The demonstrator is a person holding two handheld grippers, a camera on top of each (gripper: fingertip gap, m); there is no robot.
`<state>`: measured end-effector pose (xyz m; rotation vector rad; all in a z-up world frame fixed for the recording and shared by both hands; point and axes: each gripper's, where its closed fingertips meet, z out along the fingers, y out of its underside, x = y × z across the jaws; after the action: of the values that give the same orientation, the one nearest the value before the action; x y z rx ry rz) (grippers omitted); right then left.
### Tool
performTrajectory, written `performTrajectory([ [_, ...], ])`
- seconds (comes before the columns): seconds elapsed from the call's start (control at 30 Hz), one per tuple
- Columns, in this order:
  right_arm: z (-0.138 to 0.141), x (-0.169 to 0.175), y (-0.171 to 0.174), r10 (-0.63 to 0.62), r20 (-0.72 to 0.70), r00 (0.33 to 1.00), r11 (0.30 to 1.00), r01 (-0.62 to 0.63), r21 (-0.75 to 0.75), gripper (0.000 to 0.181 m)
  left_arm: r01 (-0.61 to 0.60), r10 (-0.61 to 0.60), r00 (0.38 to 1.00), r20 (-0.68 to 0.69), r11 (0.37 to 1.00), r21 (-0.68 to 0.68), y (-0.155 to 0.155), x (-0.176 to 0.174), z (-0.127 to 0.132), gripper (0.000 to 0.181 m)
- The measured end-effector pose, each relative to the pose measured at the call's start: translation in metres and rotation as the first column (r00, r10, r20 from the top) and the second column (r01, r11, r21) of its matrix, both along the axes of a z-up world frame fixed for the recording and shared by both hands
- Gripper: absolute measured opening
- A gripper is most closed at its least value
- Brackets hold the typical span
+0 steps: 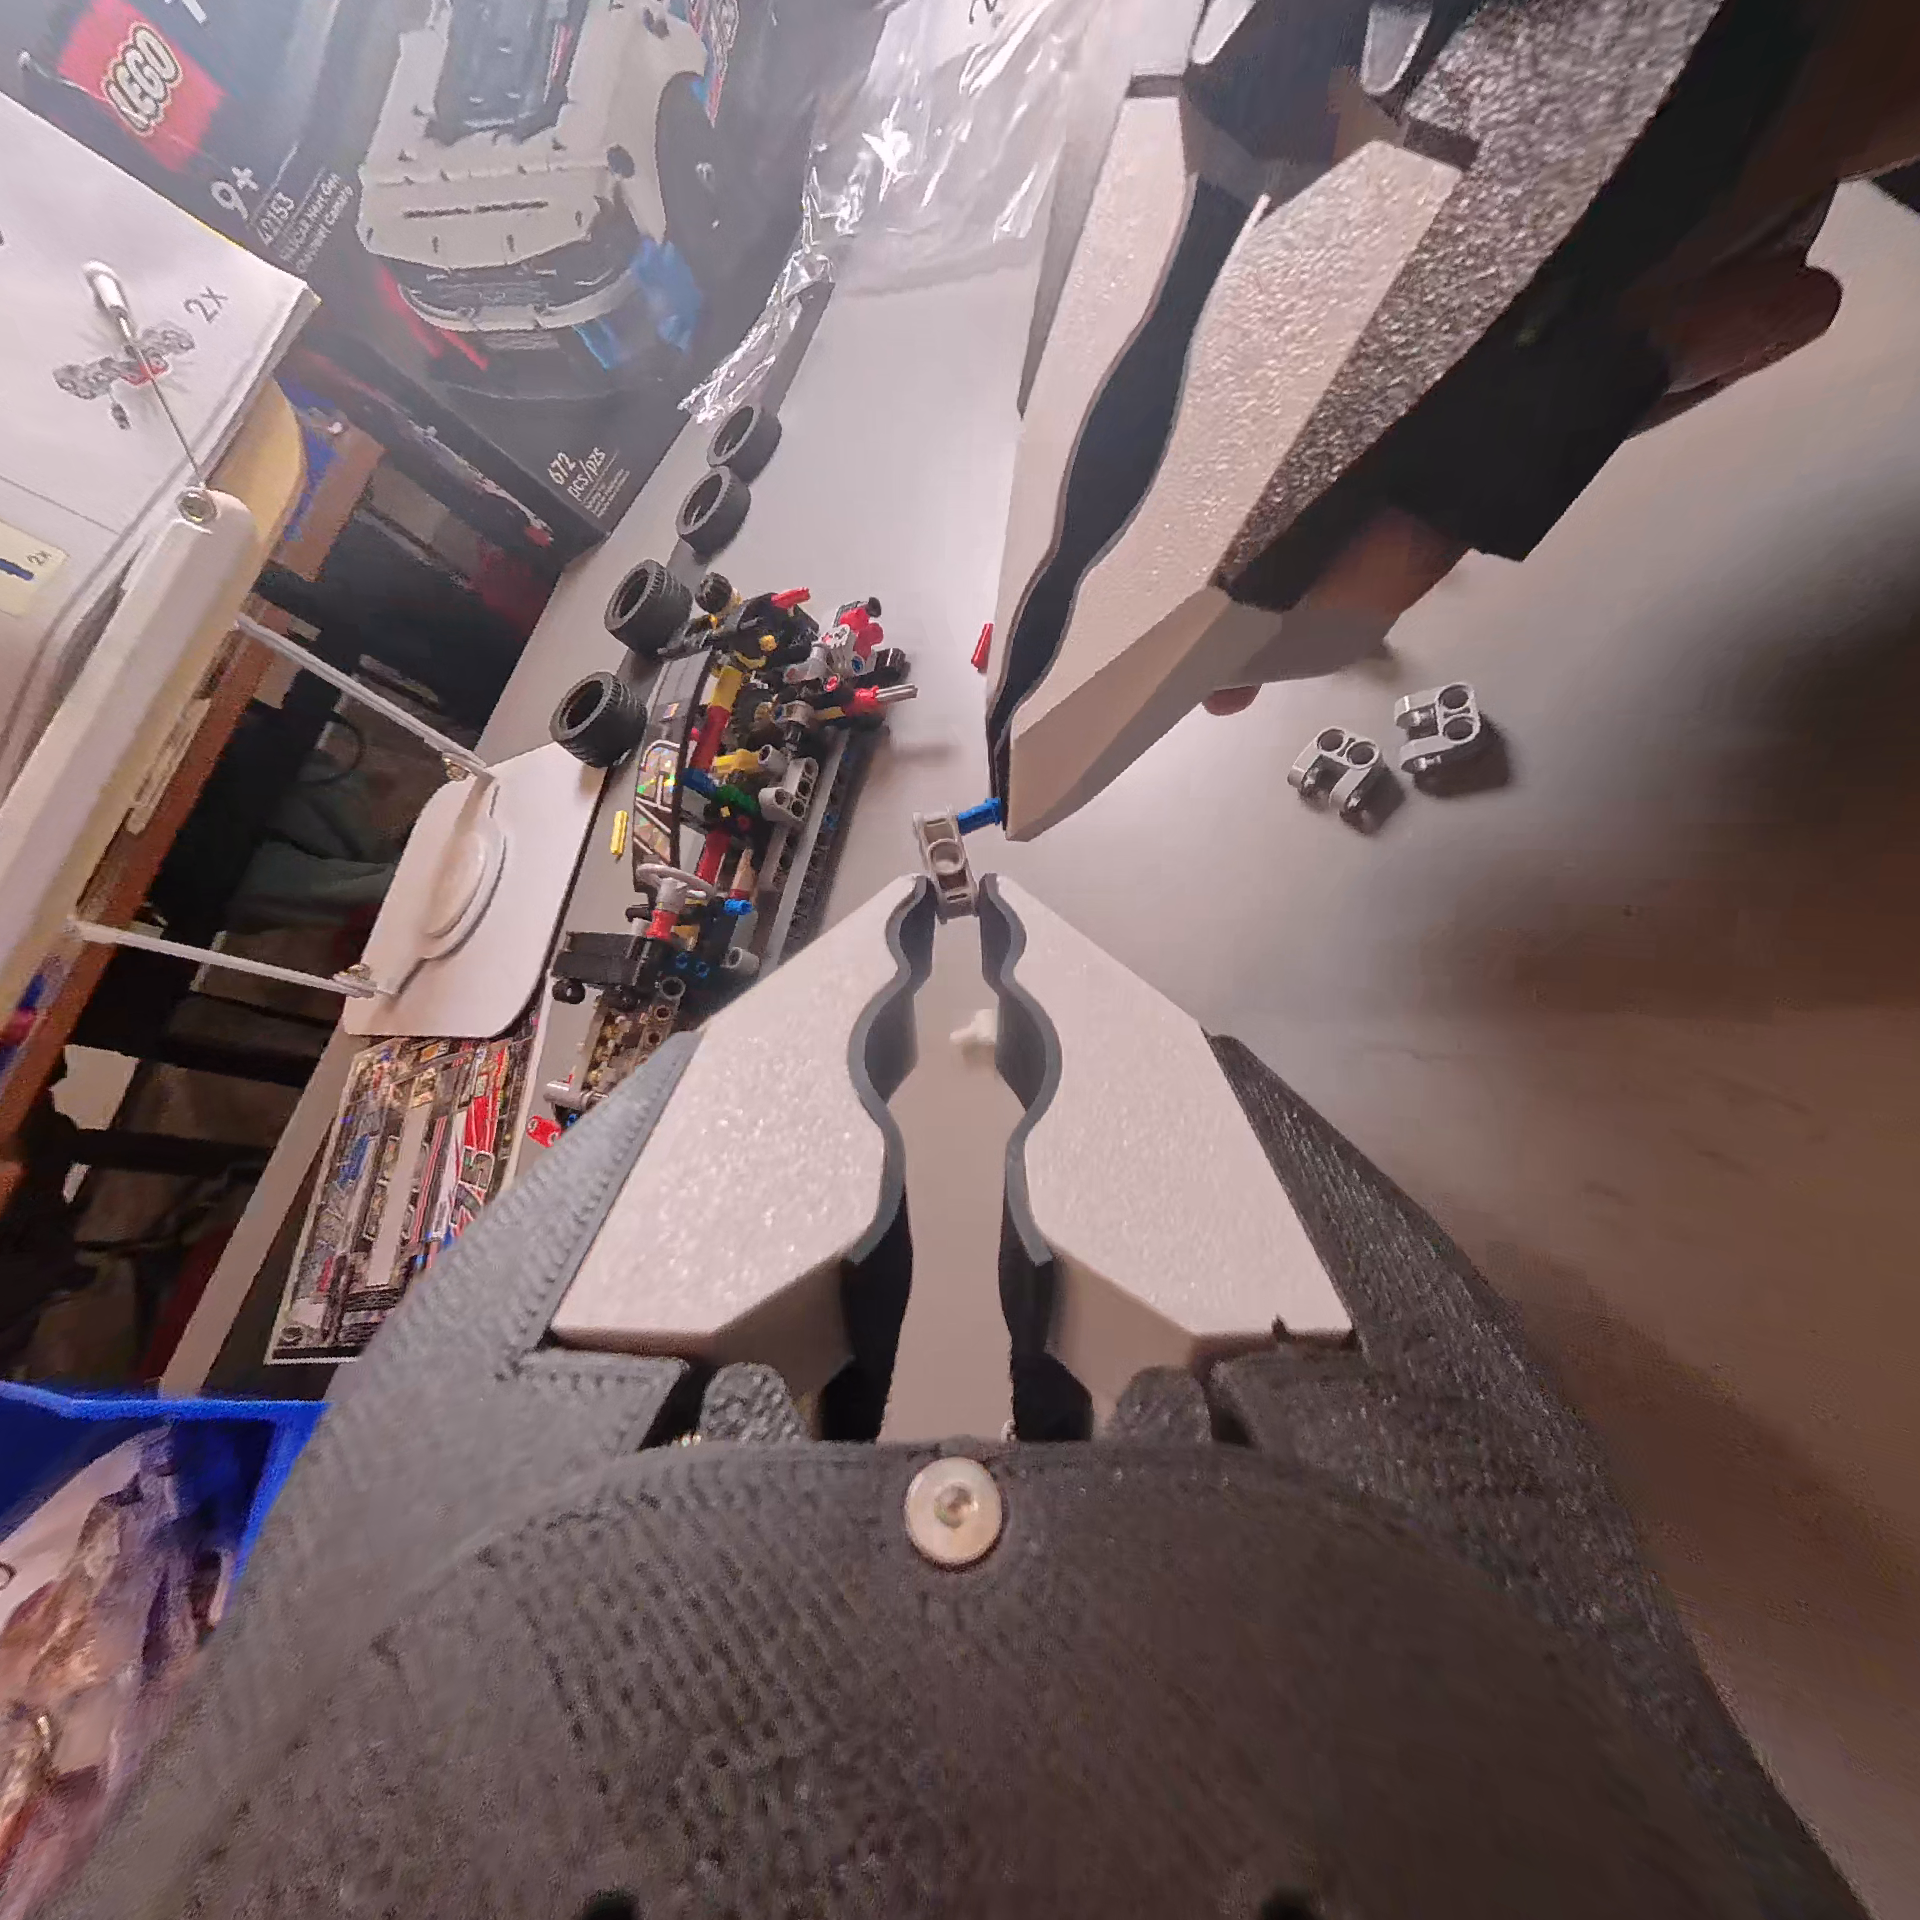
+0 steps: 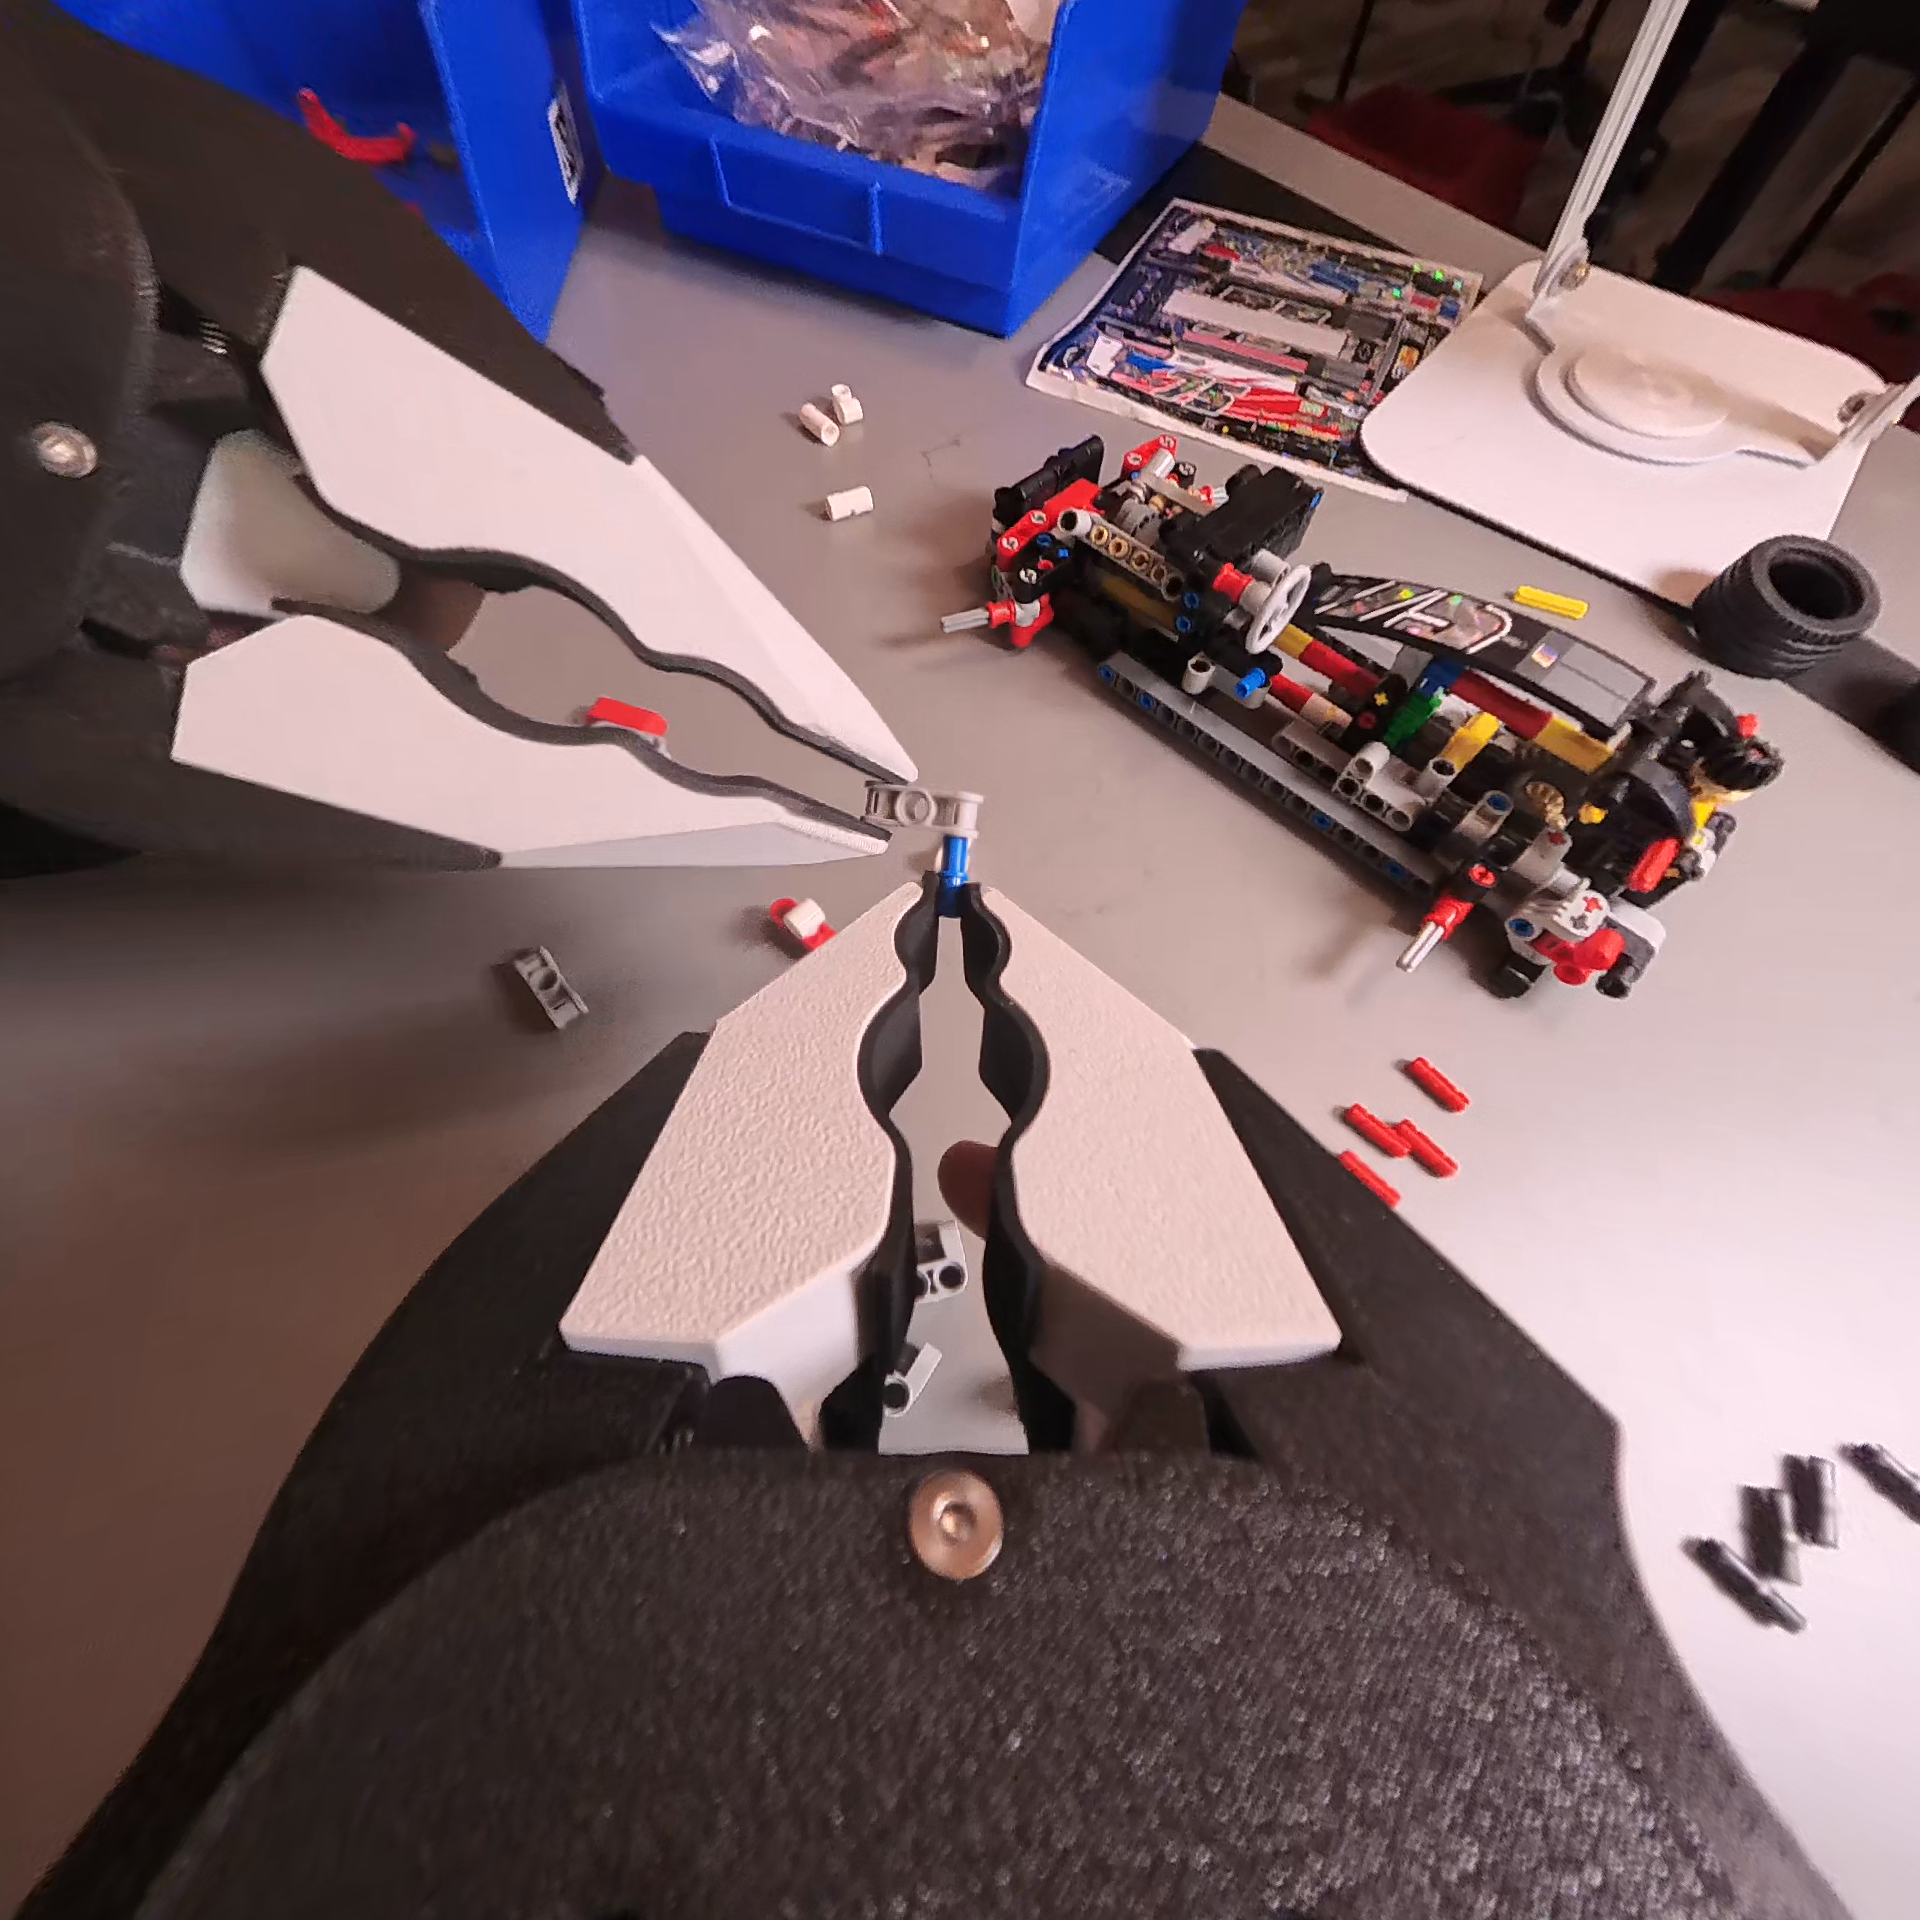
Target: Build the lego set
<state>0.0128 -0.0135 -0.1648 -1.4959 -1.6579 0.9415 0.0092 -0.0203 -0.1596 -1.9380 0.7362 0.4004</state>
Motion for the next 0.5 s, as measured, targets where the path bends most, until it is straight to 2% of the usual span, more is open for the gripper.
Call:
performTrajectory([
  [0.13,-0.006,-0.001,0.002,-0.013,0.012,1.0,1.0,0.013,0.006,0.002,-0.013,0.013,1.0,-0.001,1.0,-0.021,0.001,0.002,-0.005,0.007],
  [0.27,-0.005,-0.001,0.002,-0.001,0.002,1.0,1.0,0.001,0.028,0.002,-0.005,0.007,0.998,0.061,1.0,-0.027,0.0,0.003,-0.005,0.007],
  [0.4,-0.001,-0.002,-0.001,0.034,-0.047,0.998,0.999,-0.033,0.035,0.002,0.033,-0.019,0.956,0.294,0.999,-0.044,-0.002,0.004,-0.003,0.007],
  [0.5,0.005,-0.002,-0.002,0.055,-0.082,0.995,0.998,-0.051,0.044,0.002,0.064,-0.047,0.919,0.392,0.997,-0.031,-0.004,0.004,0.003,0.008],
])
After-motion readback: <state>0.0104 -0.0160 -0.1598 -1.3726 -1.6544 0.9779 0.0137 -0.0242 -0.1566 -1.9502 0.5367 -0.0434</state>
